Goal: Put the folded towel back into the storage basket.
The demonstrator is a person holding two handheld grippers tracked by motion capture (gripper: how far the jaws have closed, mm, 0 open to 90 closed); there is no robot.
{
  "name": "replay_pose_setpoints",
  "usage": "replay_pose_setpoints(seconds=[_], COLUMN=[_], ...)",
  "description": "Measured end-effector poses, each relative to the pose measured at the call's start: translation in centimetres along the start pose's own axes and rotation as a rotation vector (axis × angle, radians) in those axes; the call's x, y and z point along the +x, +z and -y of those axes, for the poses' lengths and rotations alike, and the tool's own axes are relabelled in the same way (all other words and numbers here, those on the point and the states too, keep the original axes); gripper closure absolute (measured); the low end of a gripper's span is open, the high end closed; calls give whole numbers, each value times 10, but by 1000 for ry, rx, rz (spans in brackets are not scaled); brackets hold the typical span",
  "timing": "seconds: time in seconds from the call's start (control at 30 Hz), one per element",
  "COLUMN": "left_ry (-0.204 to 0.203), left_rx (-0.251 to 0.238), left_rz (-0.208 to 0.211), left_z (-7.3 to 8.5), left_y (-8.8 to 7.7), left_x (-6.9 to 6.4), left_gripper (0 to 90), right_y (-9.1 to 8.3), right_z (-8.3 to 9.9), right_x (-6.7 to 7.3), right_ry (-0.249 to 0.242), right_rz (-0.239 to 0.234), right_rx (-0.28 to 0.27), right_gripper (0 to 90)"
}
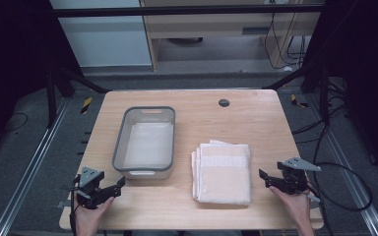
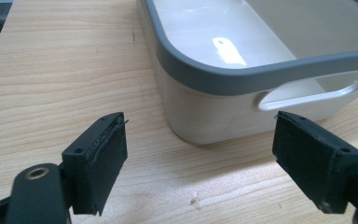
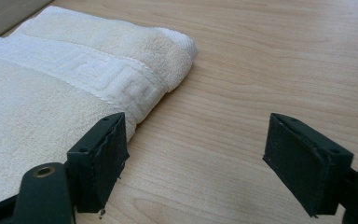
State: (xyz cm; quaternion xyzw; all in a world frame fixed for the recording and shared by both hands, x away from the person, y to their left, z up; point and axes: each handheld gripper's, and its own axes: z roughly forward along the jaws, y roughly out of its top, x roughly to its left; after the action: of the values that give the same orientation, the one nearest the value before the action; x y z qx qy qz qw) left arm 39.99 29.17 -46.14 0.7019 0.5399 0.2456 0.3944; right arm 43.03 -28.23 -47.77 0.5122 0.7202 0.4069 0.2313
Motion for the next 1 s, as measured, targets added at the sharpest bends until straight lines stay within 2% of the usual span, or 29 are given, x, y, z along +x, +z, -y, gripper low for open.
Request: replay_pose_setpoints(seconds=[0.17, 0.3, 0.4, 0.57, 1.0], left_ry=[-8, 1, 19, 26, 9], left_rx=[-4, 0, -13, -20, -64], left_rz=[11, 25, 29, 33, 54], left_z=[-1, -2, -3, -4, -10], left_y=[-3, -3, -4, -5, -11], left_x=[-5, -11, -15, -19, -25], left_gripper=[160, 160, 160, 157, 157], right_y=[-3, -4, -4, -6, -10], right_z=[-1, -2, -2, -4, -9], right_x=[4, 6, 8, 9, 12], right_ry=[-16, -20, -28, -26, -38], right_rz=[-6, -29, -34, -44, -52], right_rx=[-18, -22, -24, -35, -60], right_gripper=[224, 233, 234, 234, 230])
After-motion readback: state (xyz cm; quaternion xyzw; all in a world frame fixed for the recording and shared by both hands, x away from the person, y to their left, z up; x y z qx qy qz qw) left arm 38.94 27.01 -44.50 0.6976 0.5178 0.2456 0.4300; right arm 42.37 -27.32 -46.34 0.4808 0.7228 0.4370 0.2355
